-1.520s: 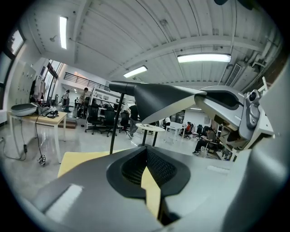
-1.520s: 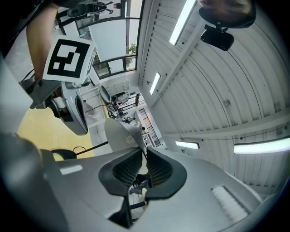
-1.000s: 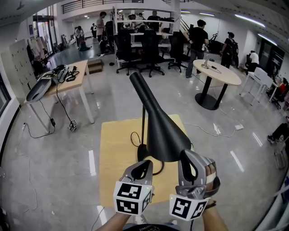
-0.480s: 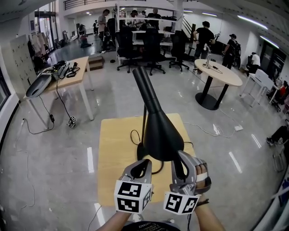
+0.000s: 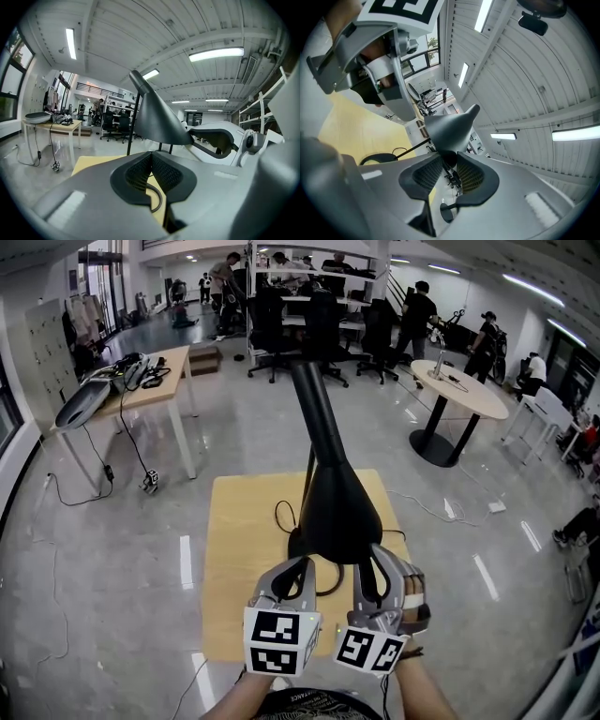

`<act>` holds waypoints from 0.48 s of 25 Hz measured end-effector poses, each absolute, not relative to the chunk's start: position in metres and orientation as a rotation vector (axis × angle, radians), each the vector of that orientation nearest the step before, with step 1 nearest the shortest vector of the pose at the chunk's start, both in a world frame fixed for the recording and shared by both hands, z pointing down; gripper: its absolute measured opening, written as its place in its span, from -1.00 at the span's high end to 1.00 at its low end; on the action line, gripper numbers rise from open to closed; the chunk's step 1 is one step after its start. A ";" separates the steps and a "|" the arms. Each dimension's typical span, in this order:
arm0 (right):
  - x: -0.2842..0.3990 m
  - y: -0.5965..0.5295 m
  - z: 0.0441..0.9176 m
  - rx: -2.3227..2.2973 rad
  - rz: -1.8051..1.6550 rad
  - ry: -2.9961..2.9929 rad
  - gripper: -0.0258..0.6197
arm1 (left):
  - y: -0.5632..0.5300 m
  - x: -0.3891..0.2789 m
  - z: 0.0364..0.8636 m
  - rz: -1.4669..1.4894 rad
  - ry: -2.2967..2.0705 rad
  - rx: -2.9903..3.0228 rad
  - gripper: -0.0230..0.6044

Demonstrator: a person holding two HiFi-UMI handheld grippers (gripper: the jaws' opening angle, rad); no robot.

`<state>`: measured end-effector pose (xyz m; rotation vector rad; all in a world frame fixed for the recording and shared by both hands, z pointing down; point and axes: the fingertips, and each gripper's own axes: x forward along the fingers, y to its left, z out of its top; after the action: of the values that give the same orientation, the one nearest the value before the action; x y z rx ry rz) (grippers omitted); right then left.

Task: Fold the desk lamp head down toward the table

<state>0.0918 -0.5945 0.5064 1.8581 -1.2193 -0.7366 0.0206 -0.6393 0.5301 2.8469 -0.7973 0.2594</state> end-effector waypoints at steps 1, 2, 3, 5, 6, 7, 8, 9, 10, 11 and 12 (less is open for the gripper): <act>0.094 -0.596 0.510 1.860 -0.732 -1.221 0.62 | -0.639 0.024 0.533 0.262 -0.796 2.852 0.89; 0.099 -0.597 0.513 1.862 -0.728 -1.223 0.62 | -0.638 0.029 0.535 0.265 -0.791 2.856 0.89; 0.104 -0.599 0.515 1.863 -0.724 -1.224 0.62 | -0.639 0.035 0.538 0.271 -0.786 2.858 0.89; 0.110 -0.610 0.523 1.864 -0.716 -1.226 0.61 | -0.647 0.040 0.545 0.284 -0.777 2.863 0.89; 0.109 -0.617 0.528 1.864 -0.712 -1.226 0.60 | -0.654 0.039 0.549 0.288 -0.773 2.865 0.89; 0.109 -0.623 0.532 1.863 -0.708 -1.225 0.60 | -0.659 0.039 0.552 0.289 -0.768 2.866 0.89; 0.111 -0.628 0.535 1.862 -0.705 -1.226 0.60 | -0.663 0.041 0.554 0.289 -0.764 2.867 0.89; 0.115 -0.631 0.536 1.861 -0.701 -1.227 0.59 | -0.665 0.045 0.553 0.289 -0.759 2.868 0.89; 0.121 -0.634 0.536 1.860 -0.697 -1.228 0.59 | -0.666 0.052 0.551 0.289 -0.755 2.870 0.89; 0.128 -0.635 0.537 1.858 -0.694 -1.230 0.58 | -0.667 0.059 0.551 0.289 -0.751 2.874 0.89; 0.134 -0.637 0.540 1.855 -0.691 -1.231 0.58 | -0.667 0.066 0.552 0.291 -0.748 2.877 0.89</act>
<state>0.1336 -0.6368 0.5402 1.8552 -1.2313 -0.6911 0.0660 -0.6670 0.5521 2.8771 -0.7478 0.2906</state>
